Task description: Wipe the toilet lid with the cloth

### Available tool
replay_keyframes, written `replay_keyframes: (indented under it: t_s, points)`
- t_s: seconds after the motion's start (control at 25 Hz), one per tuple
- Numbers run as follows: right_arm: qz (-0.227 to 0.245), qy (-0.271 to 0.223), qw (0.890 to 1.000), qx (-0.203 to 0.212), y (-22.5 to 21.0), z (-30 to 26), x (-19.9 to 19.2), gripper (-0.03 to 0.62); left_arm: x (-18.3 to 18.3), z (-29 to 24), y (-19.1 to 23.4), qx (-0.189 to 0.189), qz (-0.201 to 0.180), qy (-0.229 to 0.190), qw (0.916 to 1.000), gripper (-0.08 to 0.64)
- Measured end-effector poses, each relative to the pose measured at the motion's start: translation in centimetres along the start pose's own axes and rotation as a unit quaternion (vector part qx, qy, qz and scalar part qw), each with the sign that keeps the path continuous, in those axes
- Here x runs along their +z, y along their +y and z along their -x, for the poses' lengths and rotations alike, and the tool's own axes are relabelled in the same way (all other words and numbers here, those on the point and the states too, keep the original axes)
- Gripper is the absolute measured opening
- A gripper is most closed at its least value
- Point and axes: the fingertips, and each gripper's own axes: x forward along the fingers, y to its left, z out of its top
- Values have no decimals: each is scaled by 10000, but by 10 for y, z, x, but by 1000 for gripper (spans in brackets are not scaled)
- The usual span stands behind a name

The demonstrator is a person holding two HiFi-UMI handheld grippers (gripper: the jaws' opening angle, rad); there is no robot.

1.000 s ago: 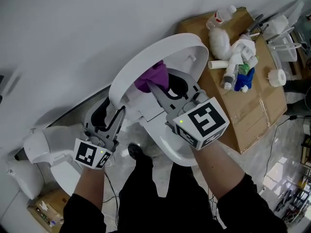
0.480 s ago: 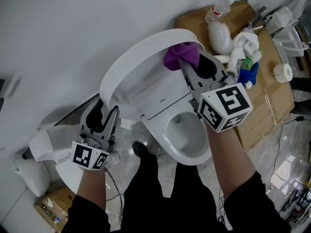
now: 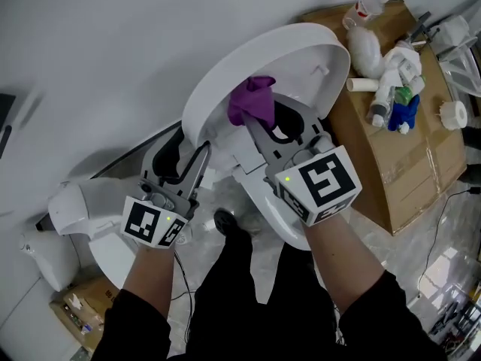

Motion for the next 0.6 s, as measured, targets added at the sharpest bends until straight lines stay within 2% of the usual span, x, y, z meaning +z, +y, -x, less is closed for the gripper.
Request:
replay_keyframes:
  t_s: [0.12,0.24,0.44,0.6]
  points:
    - [37,9,9993,370,39,-14,-12,97,-2,2,2,-63,-23,12,10000,204]
    - [-51,-79,9988,480,52,-18,-17,97,-1,2,4,-44,-4,0,10000,203]
    - [36,28,9999,113,6,-8,-30,97,0,1,6,67,92,-196,9997,203]
    - [206,-127,9997,38,-38,1,-34,97,1,3,8,263,186,-319,9990,204]
